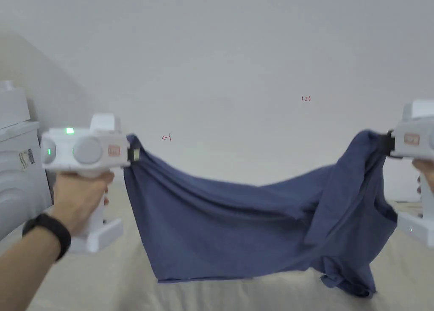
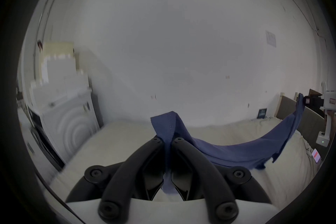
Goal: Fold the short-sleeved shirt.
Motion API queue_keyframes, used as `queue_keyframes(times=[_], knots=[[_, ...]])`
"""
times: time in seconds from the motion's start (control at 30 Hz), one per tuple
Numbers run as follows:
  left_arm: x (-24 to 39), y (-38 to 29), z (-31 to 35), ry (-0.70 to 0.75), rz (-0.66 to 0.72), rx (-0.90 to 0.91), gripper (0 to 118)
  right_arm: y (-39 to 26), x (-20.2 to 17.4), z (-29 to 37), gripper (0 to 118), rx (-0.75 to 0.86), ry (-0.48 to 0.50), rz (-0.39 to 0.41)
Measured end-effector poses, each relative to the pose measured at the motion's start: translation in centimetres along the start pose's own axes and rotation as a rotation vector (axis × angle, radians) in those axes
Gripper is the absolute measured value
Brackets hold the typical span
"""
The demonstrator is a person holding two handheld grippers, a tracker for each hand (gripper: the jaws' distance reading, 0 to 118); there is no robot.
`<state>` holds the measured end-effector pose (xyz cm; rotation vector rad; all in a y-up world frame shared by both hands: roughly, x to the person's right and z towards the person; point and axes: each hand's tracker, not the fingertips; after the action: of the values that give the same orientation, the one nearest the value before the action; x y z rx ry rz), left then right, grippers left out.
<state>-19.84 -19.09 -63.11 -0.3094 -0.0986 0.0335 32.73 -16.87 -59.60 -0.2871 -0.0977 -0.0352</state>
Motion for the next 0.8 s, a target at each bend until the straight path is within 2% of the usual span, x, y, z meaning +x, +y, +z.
queue_keyframes(times=[0.07,0.13,0.17,0.2,0.23,0.33,0.47,0.5,0.53,0.57,0.7,0.8], knots=[[0.2,-5.9,-0.8,-0.019,0.066,-0.088,5,-5.5,0.4,-0.7,3,-0.065,0.038,-0.049],[0.0,-11.2,-1.1,-0.029,0.134,-0.176,5,-10.4,0.6,-0.6,3,-0.128,0.040,-0.035],[-0.2,-14.0,-0.7,-0.019,0.230,-0.239,5,-12.9,1.0,-0.3,3,-0.163,0.070,-0.044],[-0.9,-16.4,-0.8,-0.048,0.268,-0.265,5,-15.2,1.5,0.3,3,-0.188,0.095,-0.055],[-1.4,-18.8,0.3,-0.077,0.321,-0.265,5,-17.4,2.1,1.1,3,-0.208,0.091,-0.061],[-3.3,-24.4,4.3,-0.075,0.367,-0.292,5,-23.8,3.9,5.8,3,-0.221,0.113,-0.086],[-4.6,-29.2,11.7,-0.124,0.340,-0.284,5,-30.2,6.5,13.0,3,-0.278,0.142,-0.106],[-4.5,-30.1,13.4,-0.113,0.340,-0.235,5,-31.3,6.5,15.2,3,-0.256,0.144,-0.157],[-4.7,-30.6,15.1,-0.111,0.327,-0.259,5,-32.4,7.0,16.9,3,-0.299,0.160,-0.167],[-4.8,-31.4,17.1,-0.110,0.350,-0.273,5,-33.6,7.4,18.9,3,-0.293,0.147,-0.161],[-4.9,-33.9,23.5,-0.117,0.350,-0.271,5,-37.6,8.5,25.2,3,-0.295,0.095,-0.262],[-4.7,-35.5,27.7,-0.127,0.313,-0.289,5,-39.1,8.8,28.9,2,-0.321,0.081,-0.276]])
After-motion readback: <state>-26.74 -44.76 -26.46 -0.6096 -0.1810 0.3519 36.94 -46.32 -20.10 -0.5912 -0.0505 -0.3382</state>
